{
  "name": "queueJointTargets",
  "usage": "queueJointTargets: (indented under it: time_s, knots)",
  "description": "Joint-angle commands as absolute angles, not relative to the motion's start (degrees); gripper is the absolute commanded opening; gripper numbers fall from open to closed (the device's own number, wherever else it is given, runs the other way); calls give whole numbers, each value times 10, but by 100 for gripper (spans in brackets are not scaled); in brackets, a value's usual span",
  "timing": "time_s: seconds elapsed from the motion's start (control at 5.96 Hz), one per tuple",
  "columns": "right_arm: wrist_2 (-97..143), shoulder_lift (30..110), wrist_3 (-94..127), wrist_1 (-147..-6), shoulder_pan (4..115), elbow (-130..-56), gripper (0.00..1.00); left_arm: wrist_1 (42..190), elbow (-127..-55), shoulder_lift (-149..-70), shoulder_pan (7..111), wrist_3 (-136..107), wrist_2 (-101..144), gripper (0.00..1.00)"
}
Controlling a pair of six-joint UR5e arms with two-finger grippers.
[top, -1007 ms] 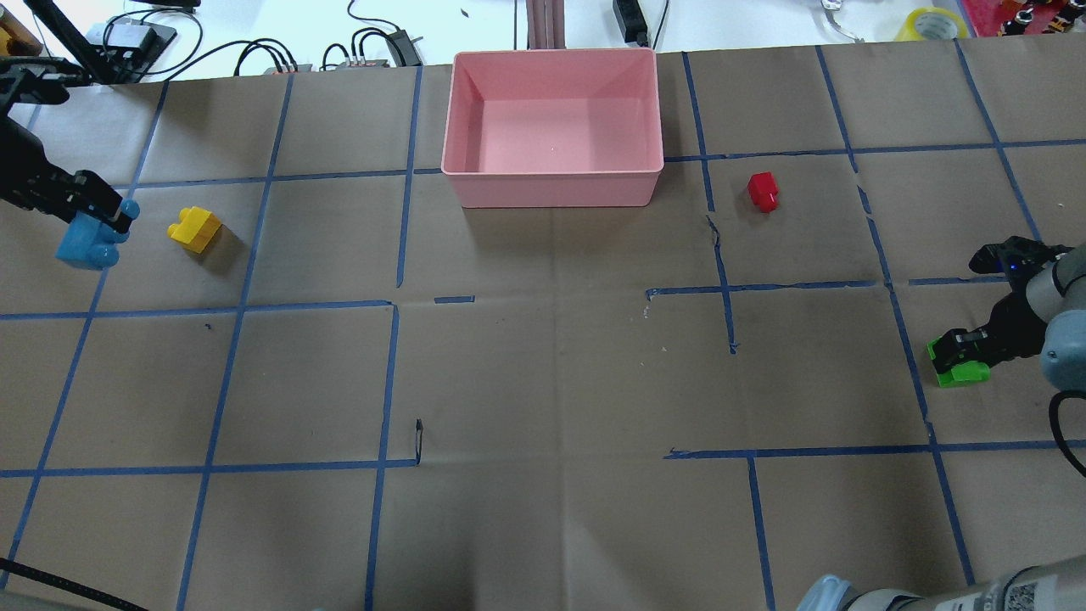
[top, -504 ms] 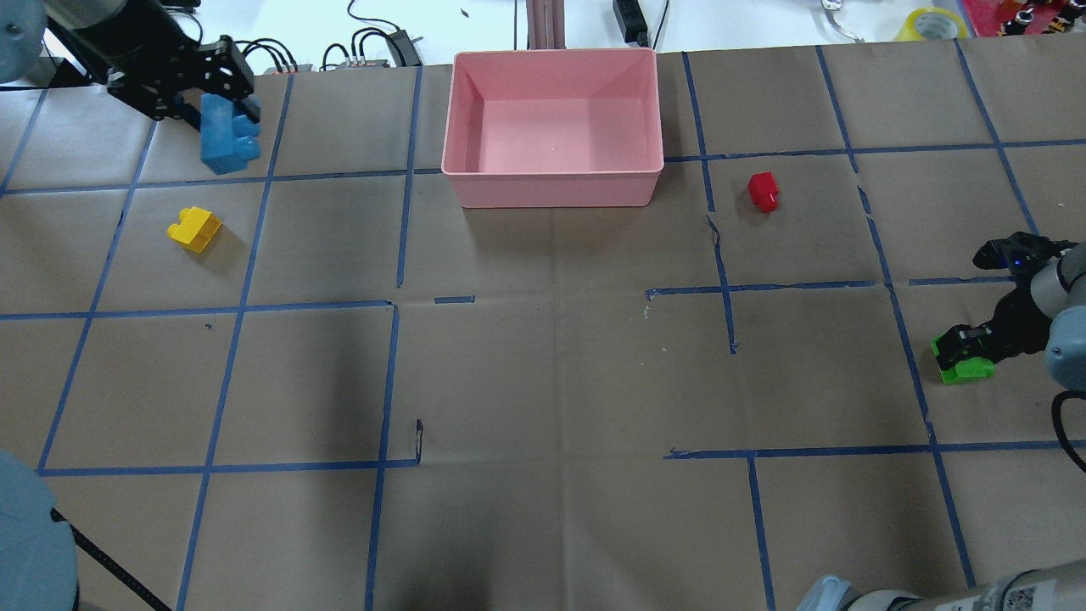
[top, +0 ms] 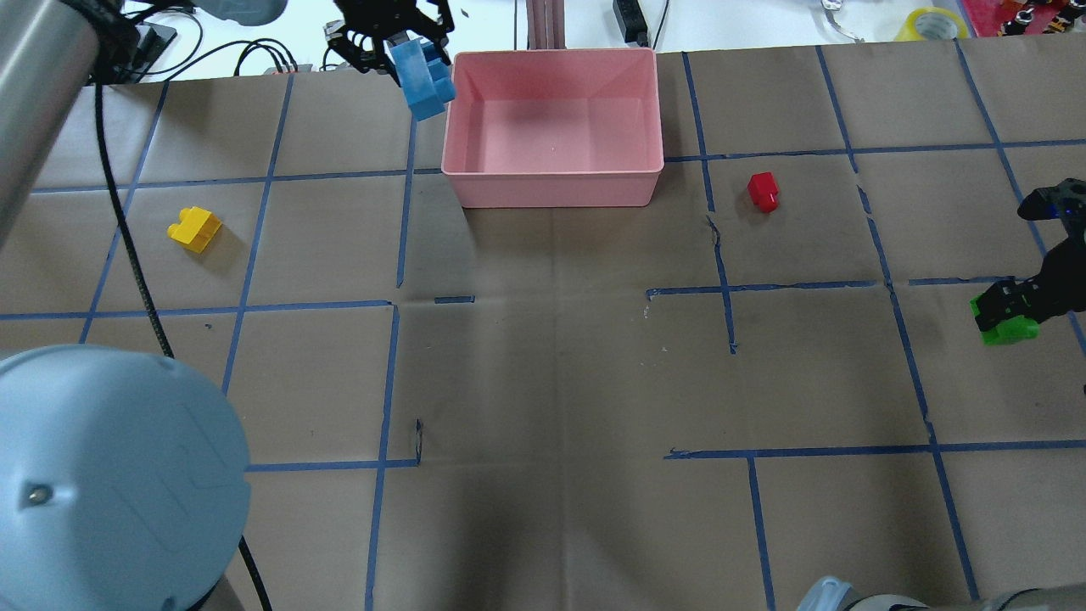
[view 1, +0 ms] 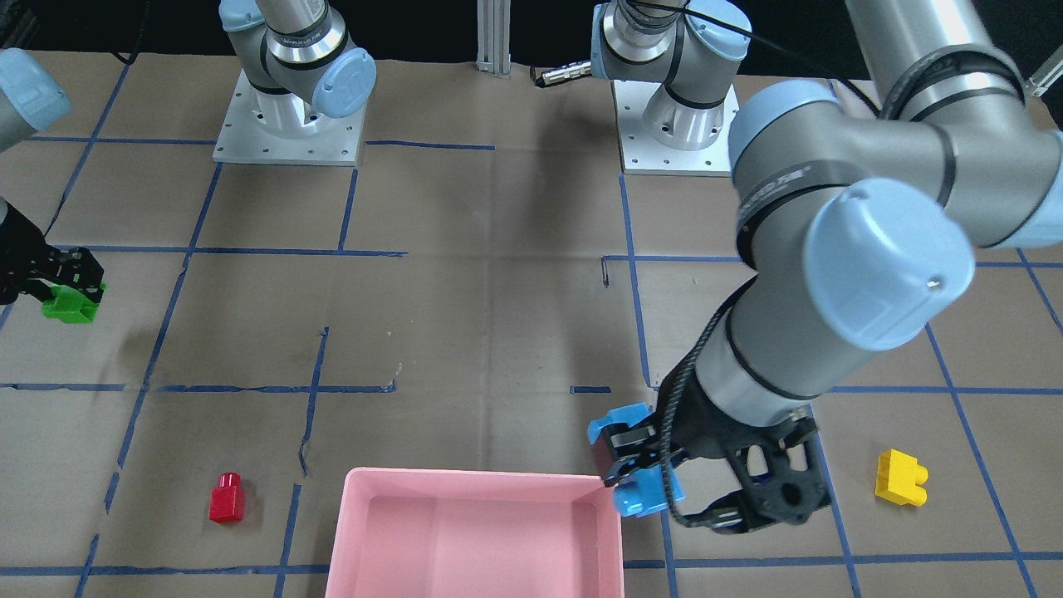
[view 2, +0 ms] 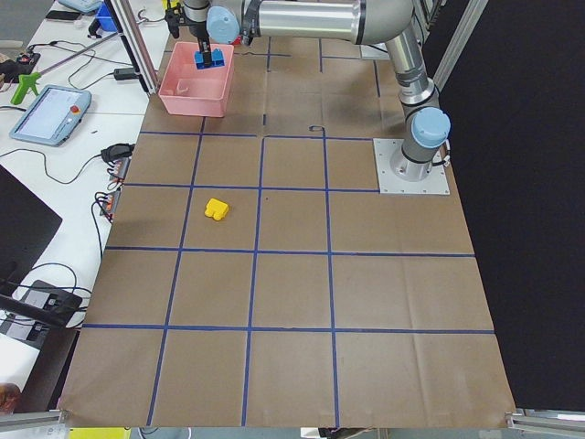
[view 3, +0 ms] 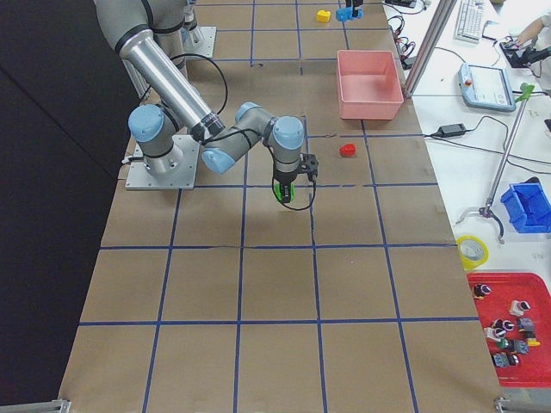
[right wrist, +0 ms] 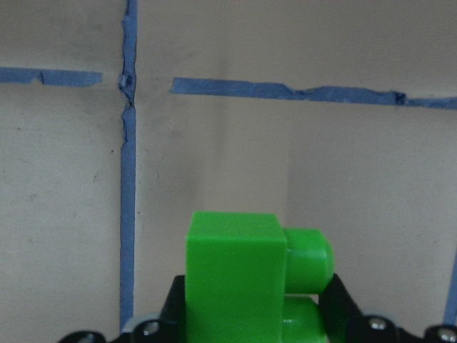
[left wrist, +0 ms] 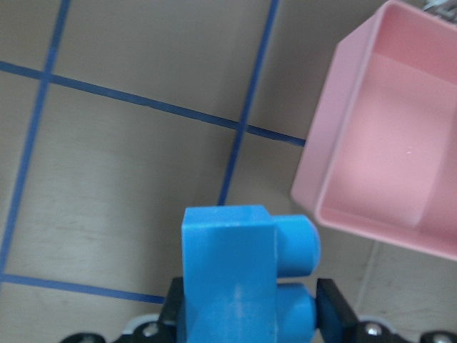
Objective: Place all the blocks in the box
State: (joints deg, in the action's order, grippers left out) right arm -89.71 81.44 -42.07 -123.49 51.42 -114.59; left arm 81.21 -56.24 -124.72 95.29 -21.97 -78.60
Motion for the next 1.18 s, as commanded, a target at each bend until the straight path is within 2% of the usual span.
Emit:
queueJointTargets:
  time_s: [0.0,0.17,0.34,0.5,0.67,1.01]
  knots:
    - [-891,818,-413,-1156,526,-1047,8,748,-510,-1343,983,-250,-788,0]
    - [-891,815,-377,-1080,553,-969,8,702,-509,-1380,992,-257,-830,0]
    - [-889,804,-339,-1029,574,-910,8,667,-509,-1400,1004,-258,-857,22]
    - [-889,789,-333,-1021,594,-882,8,667,-508,-1399,1005,-258,-884,73]
    - [-868,780,-324,-1023,611,-863,9,669,-508,-1391,1005,-257,-888,99]
    - [-785,739,-248,-1024,666,-803,9,737,-503,-1333,1000,-252,-887,100]
